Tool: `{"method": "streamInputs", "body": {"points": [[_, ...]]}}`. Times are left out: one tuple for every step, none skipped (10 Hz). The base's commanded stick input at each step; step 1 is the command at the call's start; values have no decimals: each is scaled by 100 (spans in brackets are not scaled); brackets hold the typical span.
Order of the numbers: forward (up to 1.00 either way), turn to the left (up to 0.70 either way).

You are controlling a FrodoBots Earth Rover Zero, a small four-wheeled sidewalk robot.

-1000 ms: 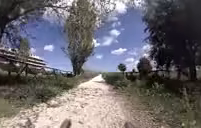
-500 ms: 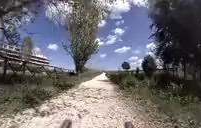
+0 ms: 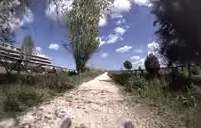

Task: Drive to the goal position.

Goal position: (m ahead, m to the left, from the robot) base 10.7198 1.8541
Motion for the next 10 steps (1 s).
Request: {"method": "streamInputs", "body": {"points": [[85,-7],[85,0],[85,-3],[85,-23],[85,-30],[85,-1],[85,0],[85,0],[85,0],[85,0]]}}
